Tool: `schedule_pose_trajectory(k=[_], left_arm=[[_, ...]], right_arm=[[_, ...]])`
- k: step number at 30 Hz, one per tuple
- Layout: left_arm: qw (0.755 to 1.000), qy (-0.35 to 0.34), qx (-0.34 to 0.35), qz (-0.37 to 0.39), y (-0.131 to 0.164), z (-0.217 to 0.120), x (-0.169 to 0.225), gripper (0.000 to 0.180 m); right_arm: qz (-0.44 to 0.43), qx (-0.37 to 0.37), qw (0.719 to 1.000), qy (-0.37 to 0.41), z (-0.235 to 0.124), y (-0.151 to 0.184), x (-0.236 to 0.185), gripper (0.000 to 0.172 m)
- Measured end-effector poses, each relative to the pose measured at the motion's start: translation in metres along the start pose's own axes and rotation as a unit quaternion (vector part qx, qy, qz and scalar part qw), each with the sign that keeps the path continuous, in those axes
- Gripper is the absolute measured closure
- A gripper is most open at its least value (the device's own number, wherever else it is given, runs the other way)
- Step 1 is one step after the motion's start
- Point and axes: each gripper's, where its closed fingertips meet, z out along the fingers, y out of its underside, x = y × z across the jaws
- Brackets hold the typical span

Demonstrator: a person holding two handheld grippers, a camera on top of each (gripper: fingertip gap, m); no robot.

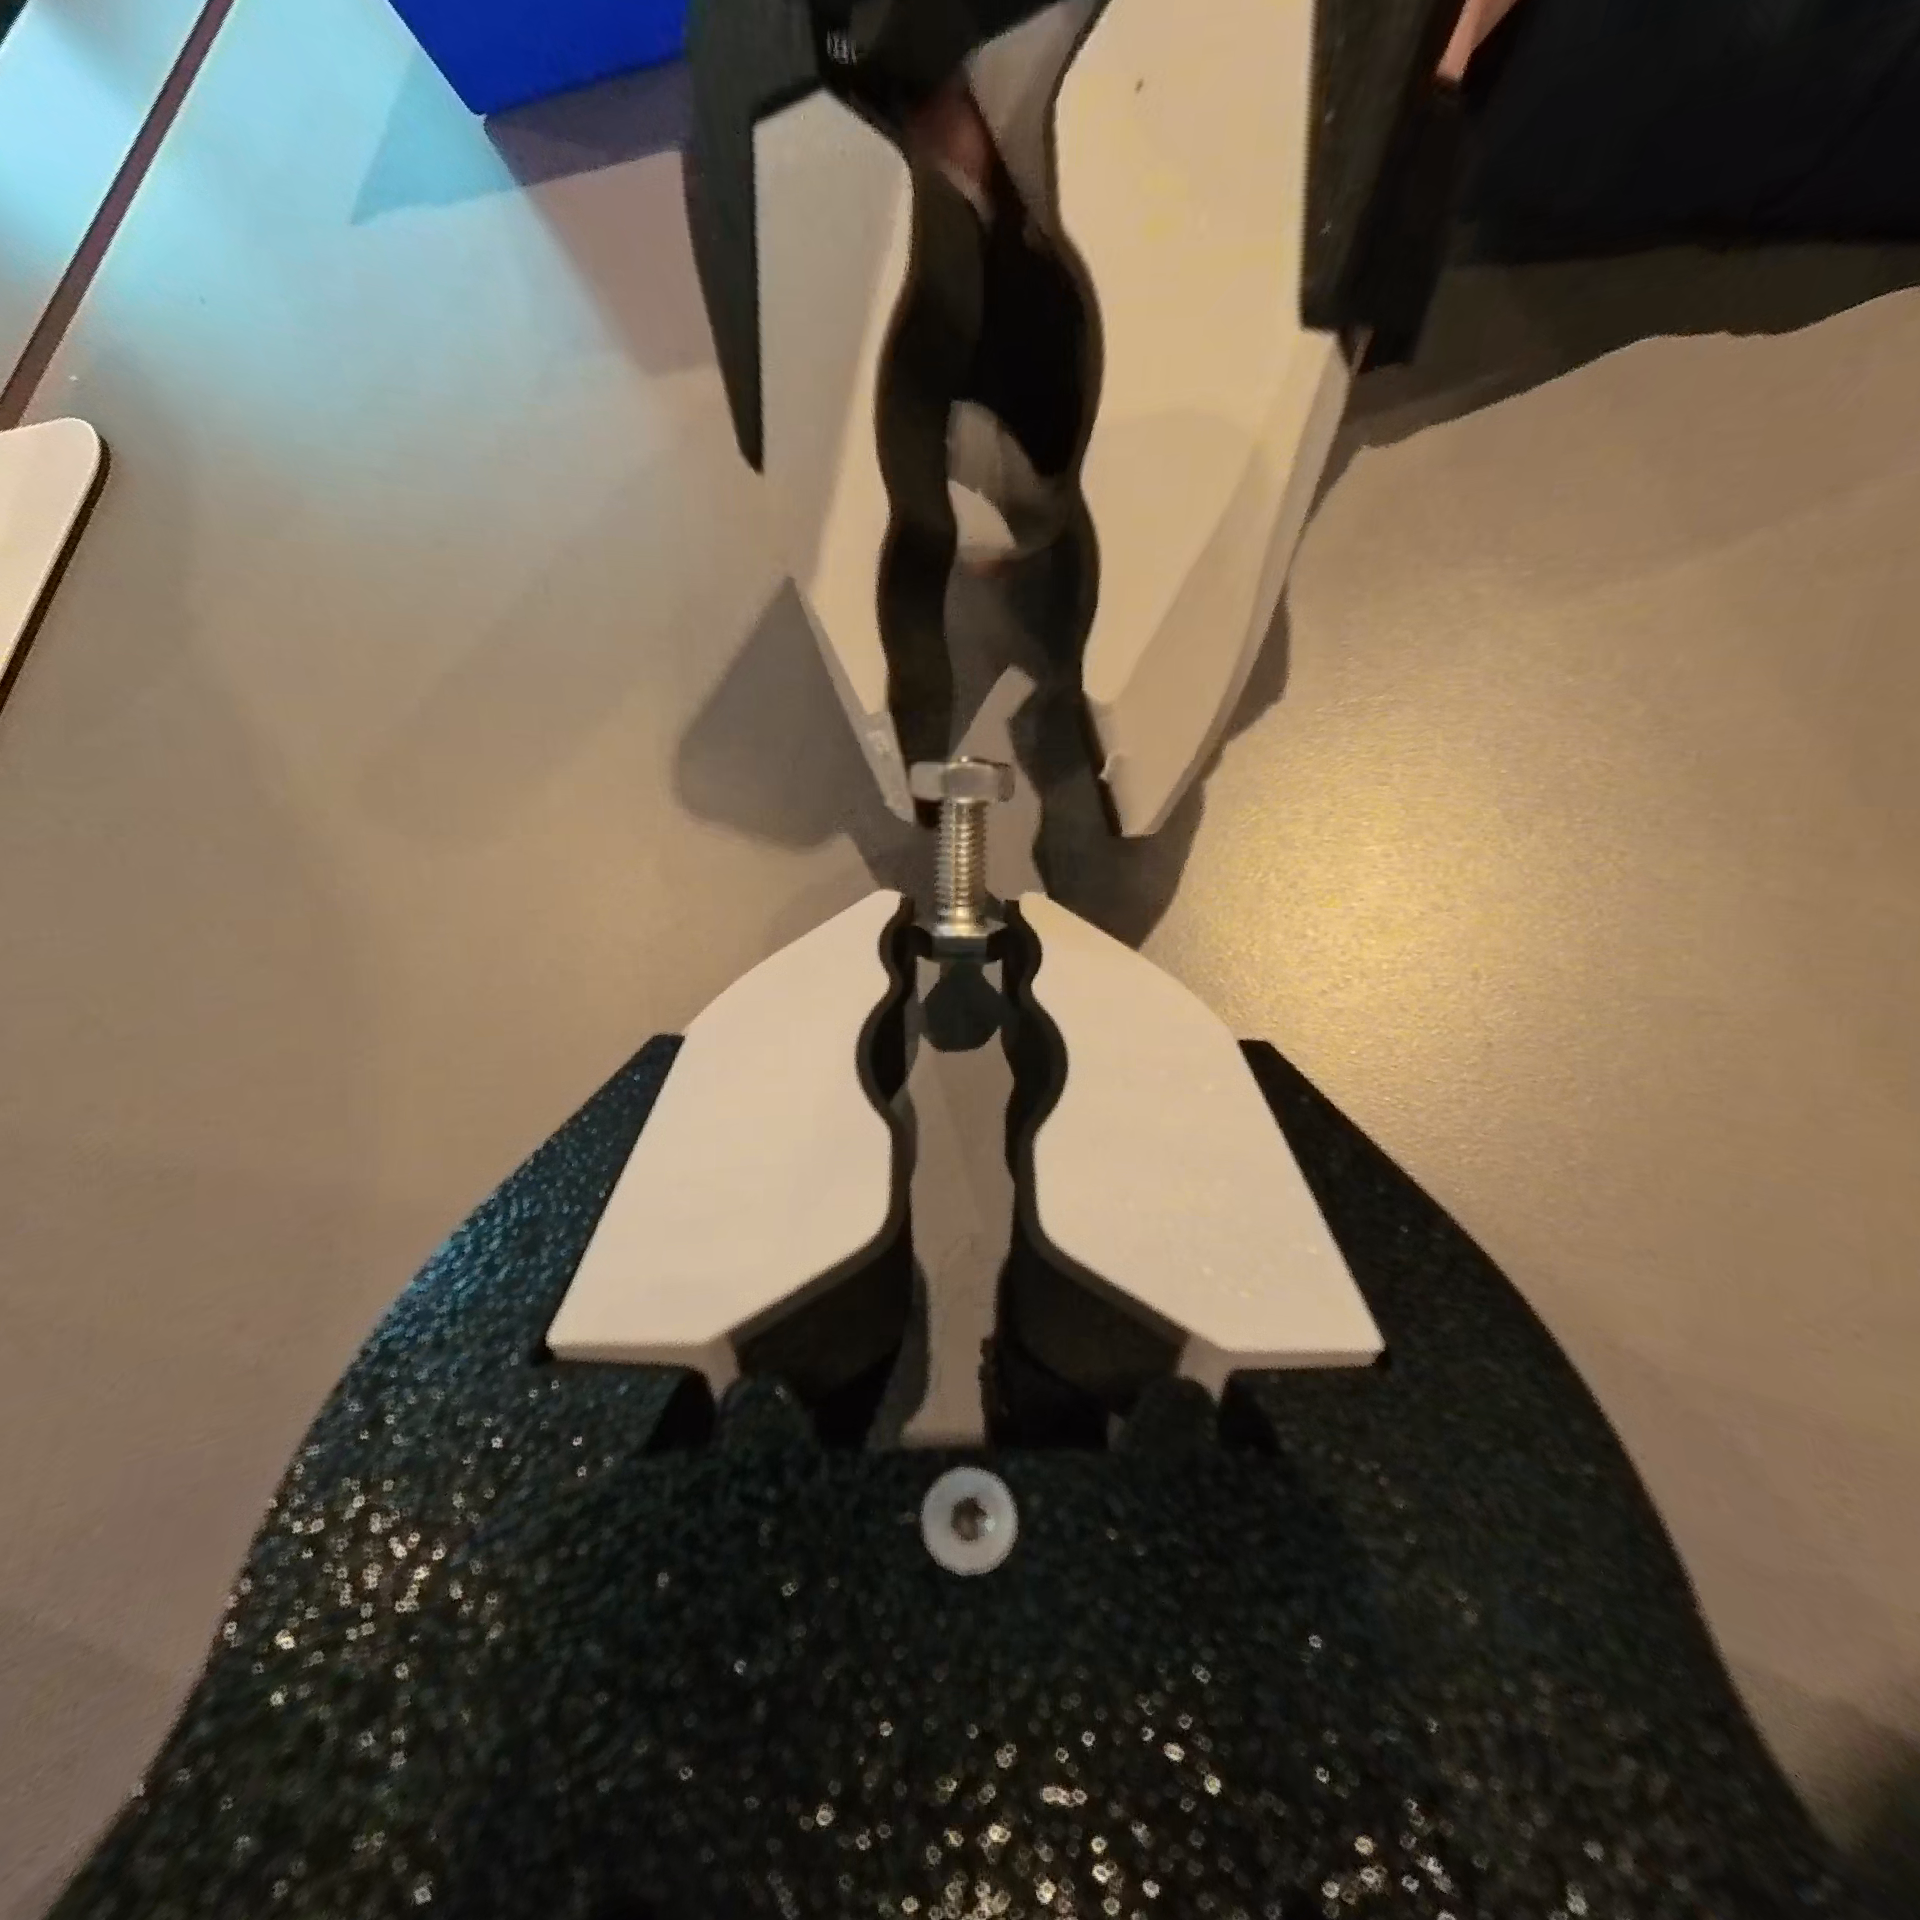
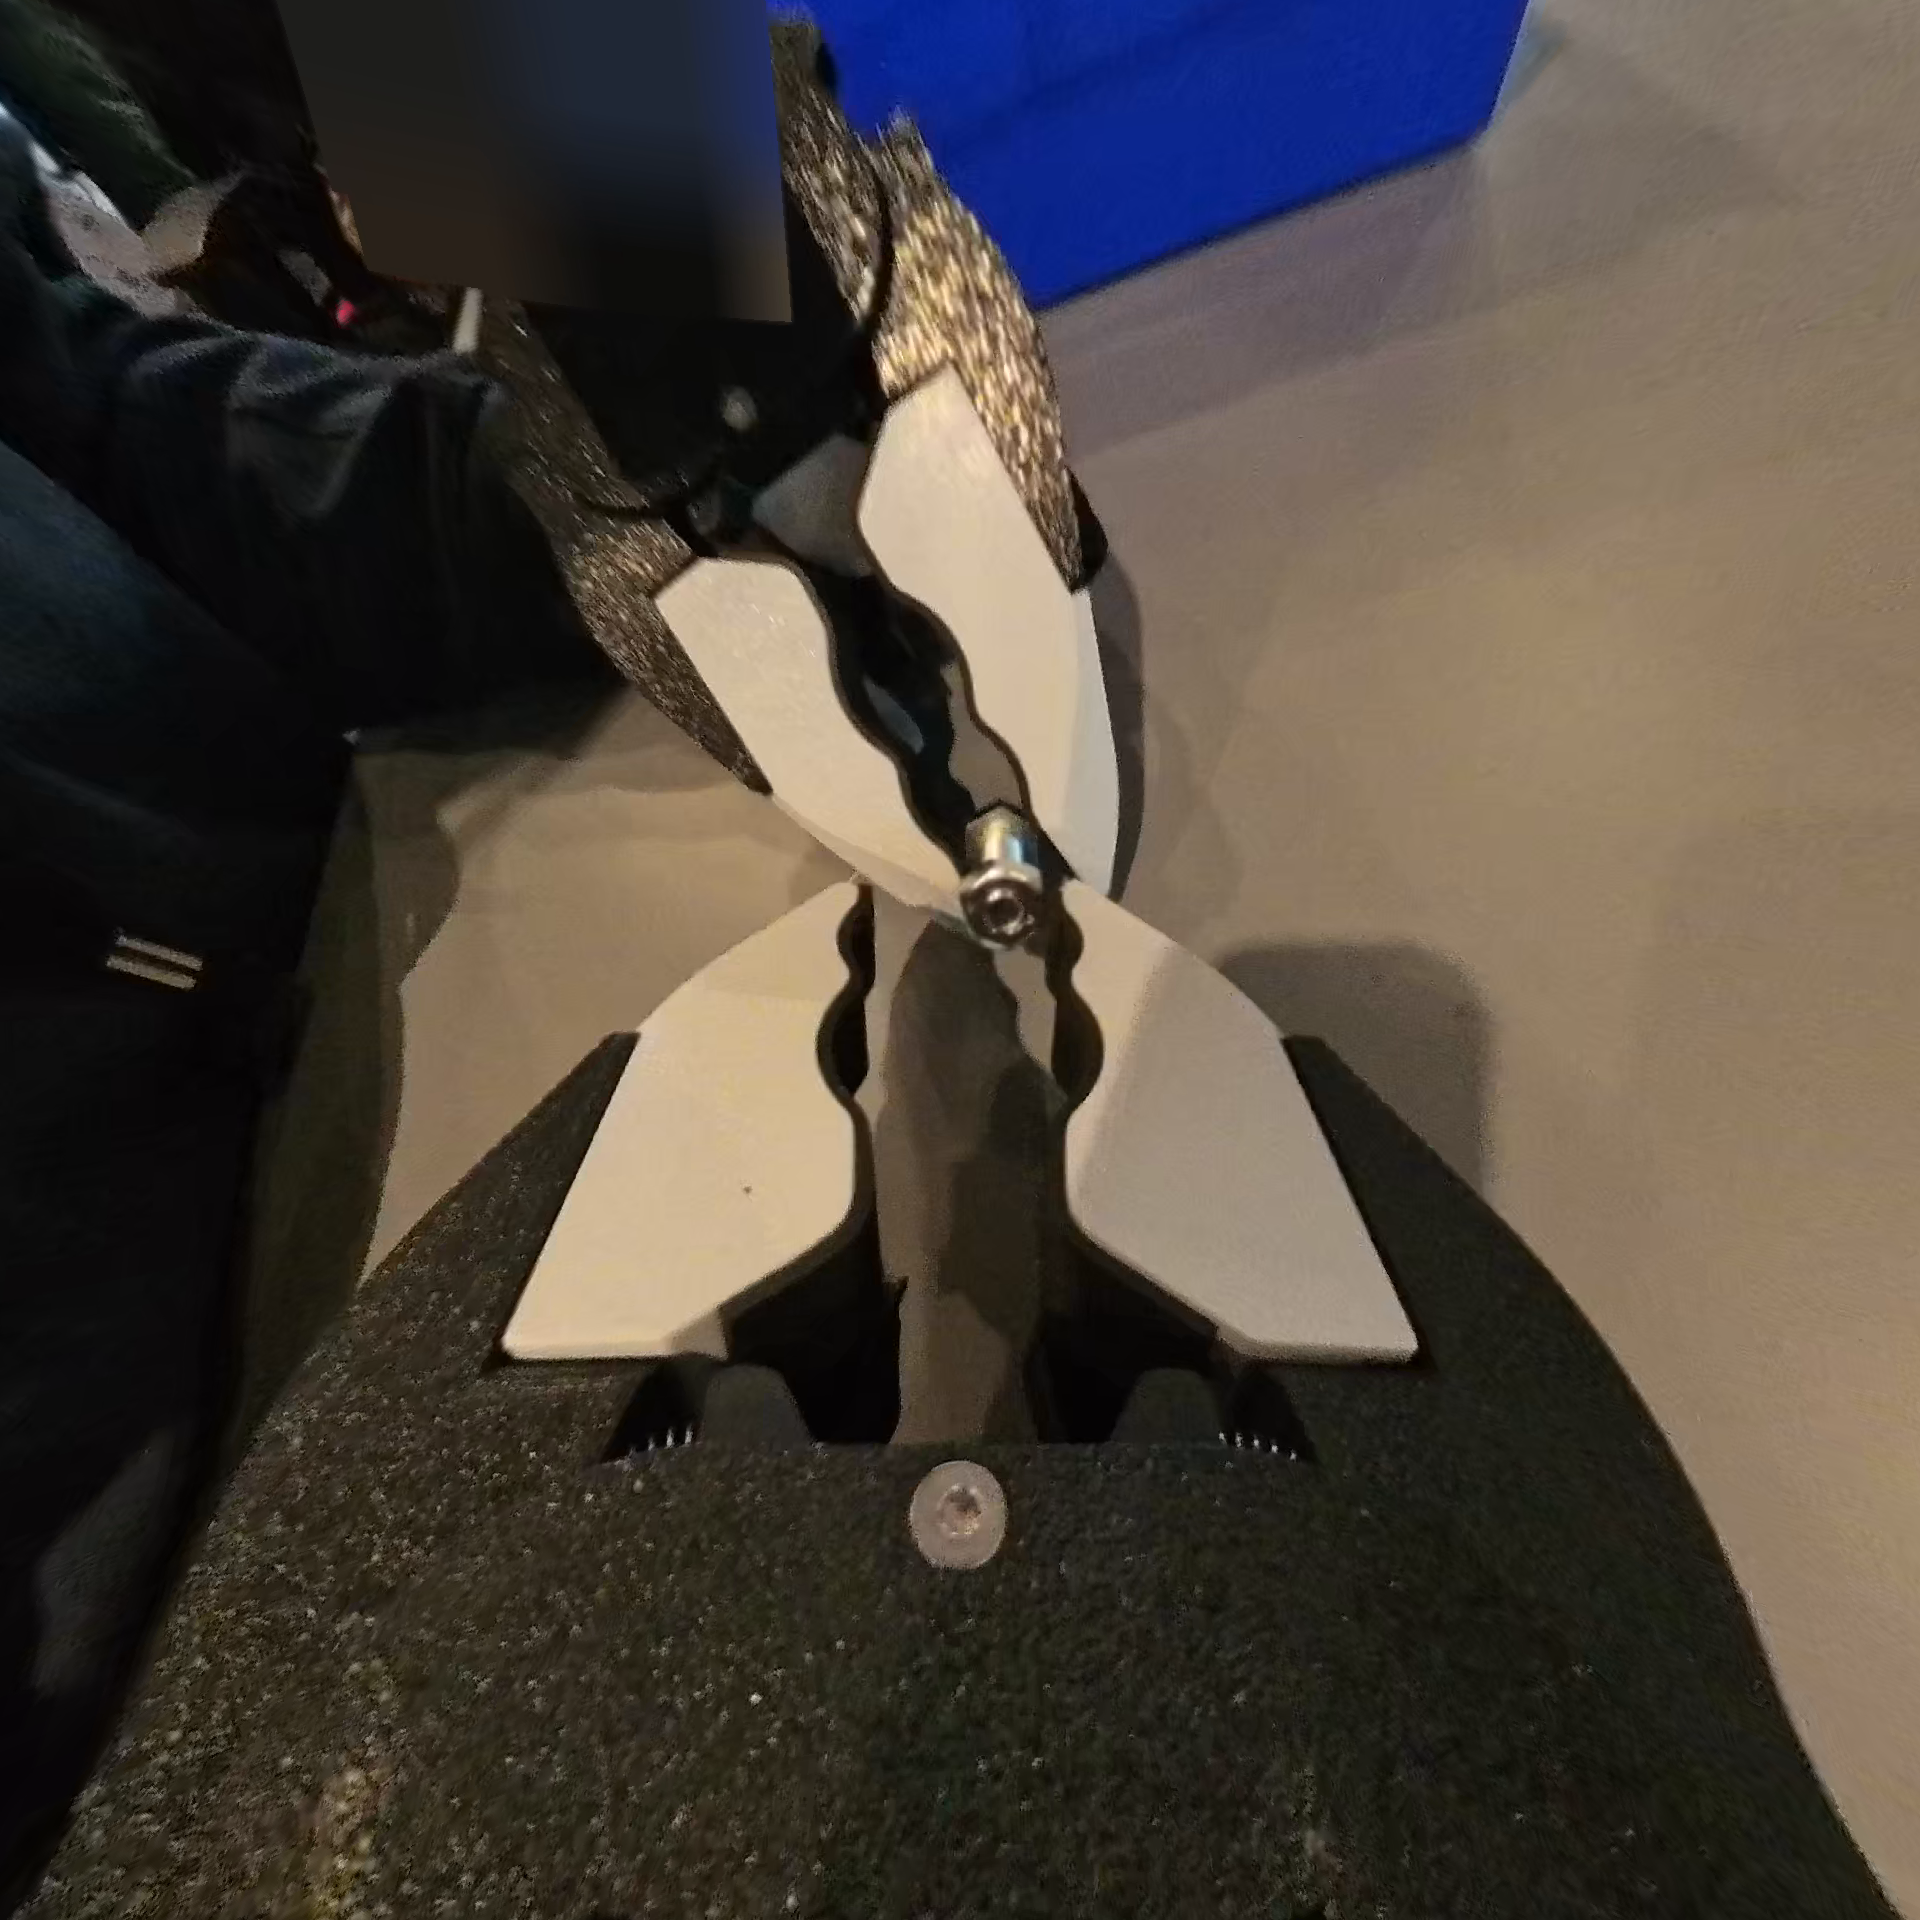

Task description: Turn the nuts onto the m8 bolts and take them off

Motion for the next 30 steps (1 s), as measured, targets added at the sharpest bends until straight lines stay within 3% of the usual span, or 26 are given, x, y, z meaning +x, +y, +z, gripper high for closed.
schedule_pose_trajectory(k=[1, 5, 11, 15, 20, 23, 26, 30], left_arm=[[1.0, 0.0, 0.0, 0.0, 0.0, 0.0, 0.0, 0.165], [1.0, 0.001, 0.0, -0.002, 0.0, 0.0, 0.0, 0.165], [1.0, 0.001, 0.0, -0.001, 0.0, 0.0, 0.001, 0.165], [1.0, 0.001, 0.0, -0.002, 0.0, 0.0, 0.001, 0.165], [1.0, 0.002, 0.0, -0.002, 0.0, 0.0, 0.001, 0.165], [1.0, 0.003, 0.0, -0.003, 0.0, -0.001, 0.001, 0.165], [1.0, 0.002, 0.0, -0.003, 0.0, 0.0, 0.002, 0.165], [1.0, 0.003, -0.001, -0.003, 0.0, -0.001, 0.002, 0.165]], right_arm=[[-0.016, 0.016, 1.0, 0.002, -0.001, -0.005, -0.001, 0.139], [-0.06, 0.052, 0.997, 0.019, -0.006, -0.018, -0.004, 0.145], [0.027, -0.022, 0.999, 0.023, -0.006, 0.01, 0.011, 0.144], [0.02, -0.048, 0.999, 0.01, 0.0, 0.016, 0.006, 0.147], [-0.028, 0.009, 1.0, 0.011, -0.001, -0.004, 0.0, 0.139], [-0.066, 0.052, 0.996, 0.018, -0.006, -0.018, -0.005, 0.143], [-0.026, 0.027, 0.998, 0.045, -0.013, -0.008, 0.009, 0.144], [0.031, -0.017, 0.999, 0.025, -0.009, 0.01, 0.013, 0.147]])
